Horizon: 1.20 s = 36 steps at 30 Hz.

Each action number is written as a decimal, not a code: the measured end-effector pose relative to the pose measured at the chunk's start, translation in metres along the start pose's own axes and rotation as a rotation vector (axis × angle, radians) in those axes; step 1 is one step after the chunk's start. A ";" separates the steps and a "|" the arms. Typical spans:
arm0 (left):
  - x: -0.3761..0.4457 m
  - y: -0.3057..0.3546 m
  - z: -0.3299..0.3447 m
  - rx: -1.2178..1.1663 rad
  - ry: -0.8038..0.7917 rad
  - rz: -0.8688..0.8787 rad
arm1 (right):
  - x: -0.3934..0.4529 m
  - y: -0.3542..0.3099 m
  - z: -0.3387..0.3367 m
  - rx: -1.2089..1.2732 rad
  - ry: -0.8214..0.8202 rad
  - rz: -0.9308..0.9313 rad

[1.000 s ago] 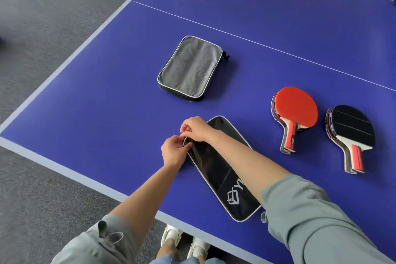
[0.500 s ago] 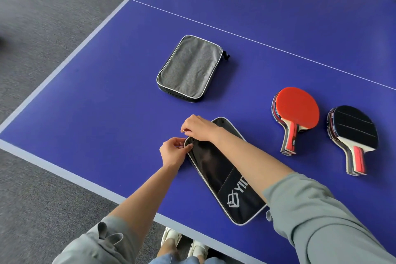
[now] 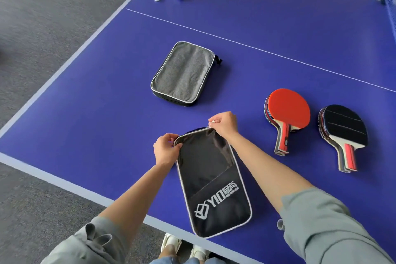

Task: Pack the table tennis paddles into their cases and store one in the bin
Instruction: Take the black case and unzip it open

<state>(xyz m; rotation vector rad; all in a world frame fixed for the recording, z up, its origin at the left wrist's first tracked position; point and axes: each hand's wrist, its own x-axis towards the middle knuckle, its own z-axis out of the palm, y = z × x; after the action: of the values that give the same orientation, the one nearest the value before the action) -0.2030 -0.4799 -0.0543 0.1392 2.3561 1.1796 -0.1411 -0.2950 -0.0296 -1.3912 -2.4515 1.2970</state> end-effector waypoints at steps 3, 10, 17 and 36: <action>0.003 0.010 0.005 0.389 -0.034 0.325 | -0.015 0.017 -0.002 0.174 0.059 0.074; 0.002 0.041 0.060 0.511 -0.224 0.579 | -0.027 0.037 -0.009 0.321 0.141 0.149; 0.011 0.039 0.073 0.379 -0.130 0.552 | -0.029 0.048 -0.015 0.508 0.213 0.316; 0.027 0.054 0.069 0.492 -0.131 0.632 | -0.062 0.069 -0.035 0.986 -0.060 0.751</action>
<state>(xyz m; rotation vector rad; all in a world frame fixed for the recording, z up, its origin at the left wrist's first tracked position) -0.2007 -0.3885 -0.0573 1.1569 2.5063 0.7635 -0.0423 -0.3003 -0.0320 -1.8899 -0.8886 2.2015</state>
